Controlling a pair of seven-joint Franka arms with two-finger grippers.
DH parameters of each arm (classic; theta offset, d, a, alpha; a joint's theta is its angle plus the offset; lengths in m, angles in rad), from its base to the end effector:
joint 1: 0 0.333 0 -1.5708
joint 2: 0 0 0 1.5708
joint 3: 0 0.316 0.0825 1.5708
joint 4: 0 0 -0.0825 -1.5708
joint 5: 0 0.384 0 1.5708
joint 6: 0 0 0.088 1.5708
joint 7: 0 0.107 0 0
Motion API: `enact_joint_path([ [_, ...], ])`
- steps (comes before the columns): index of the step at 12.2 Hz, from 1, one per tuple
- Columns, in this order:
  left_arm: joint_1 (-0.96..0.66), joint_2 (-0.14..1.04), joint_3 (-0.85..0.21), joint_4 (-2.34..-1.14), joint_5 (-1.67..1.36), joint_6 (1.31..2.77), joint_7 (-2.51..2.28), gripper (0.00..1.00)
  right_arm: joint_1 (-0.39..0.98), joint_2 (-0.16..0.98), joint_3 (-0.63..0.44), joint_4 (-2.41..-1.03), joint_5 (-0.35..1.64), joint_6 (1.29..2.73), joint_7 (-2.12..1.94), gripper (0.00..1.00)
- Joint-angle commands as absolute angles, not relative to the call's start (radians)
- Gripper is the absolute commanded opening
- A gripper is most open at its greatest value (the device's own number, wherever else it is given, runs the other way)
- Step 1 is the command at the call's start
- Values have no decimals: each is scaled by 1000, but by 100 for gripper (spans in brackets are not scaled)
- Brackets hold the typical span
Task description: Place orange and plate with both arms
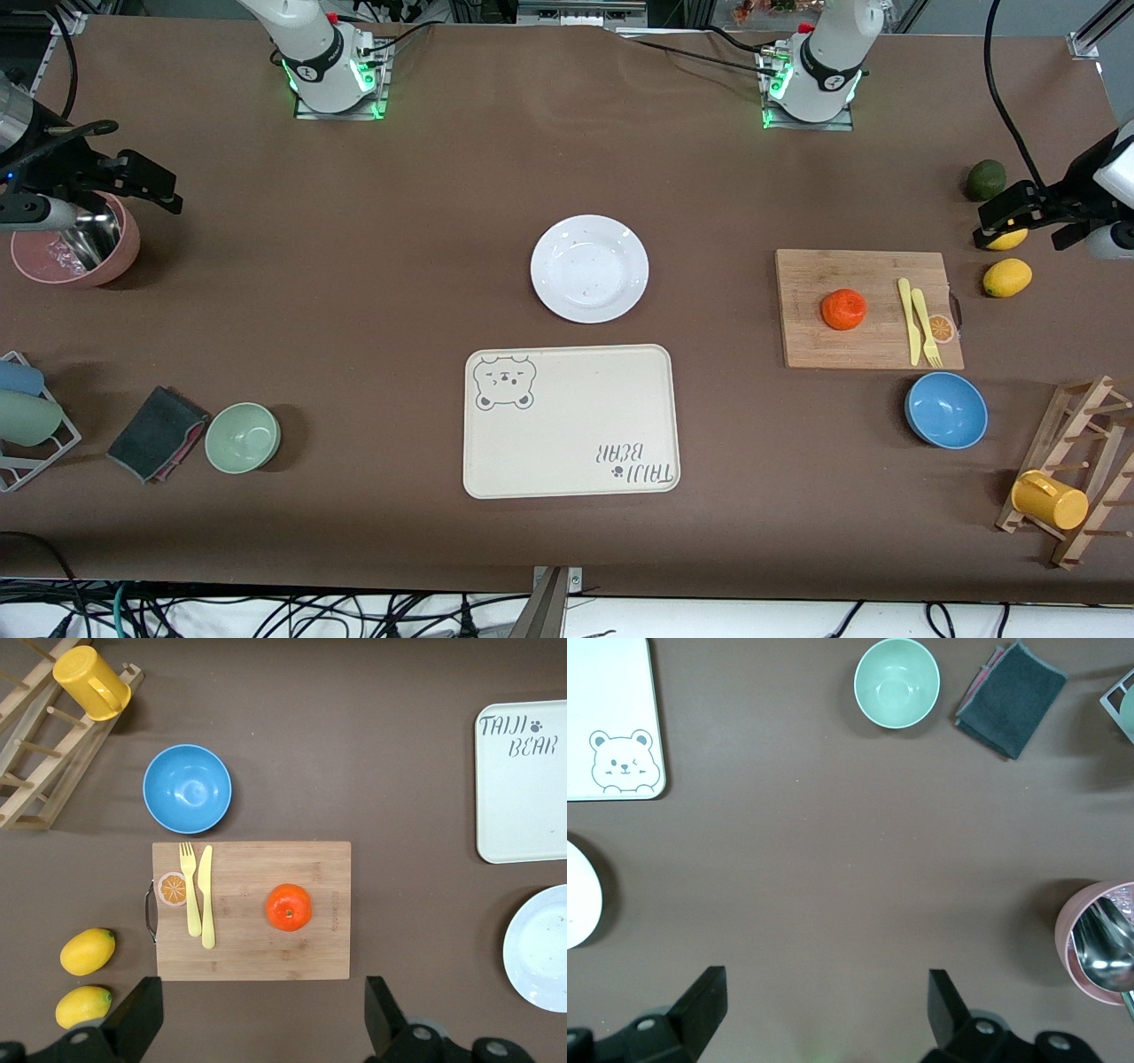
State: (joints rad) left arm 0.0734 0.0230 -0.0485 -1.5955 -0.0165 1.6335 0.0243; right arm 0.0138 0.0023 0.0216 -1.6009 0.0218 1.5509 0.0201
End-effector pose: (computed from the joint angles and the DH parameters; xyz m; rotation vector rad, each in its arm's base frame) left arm 0.5667 0.0128 0.6055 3.1243 0.0024 0.0241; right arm 0.5516 0.0219 0.6074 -3.1200 -0.0237 0.0825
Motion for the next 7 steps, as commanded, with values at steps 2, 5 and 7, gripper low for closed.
enact_joint_path([
  [2, 74, 18, -45, -1605, -28, 1647, 29, 100, 8, -5, 20, -1600, 28, 1548, 9, 100],
  [5, 74, 18, -44, -1606, -28, 1649, 29, 100, 8, -5, 18, -1600, 31, 1549, 9, 100],
  [7, 74, 18, -44, -1603, -26, 1649, 29, 100, 8, -3, 18, -1598, 31, 1551, 9, 100],
])
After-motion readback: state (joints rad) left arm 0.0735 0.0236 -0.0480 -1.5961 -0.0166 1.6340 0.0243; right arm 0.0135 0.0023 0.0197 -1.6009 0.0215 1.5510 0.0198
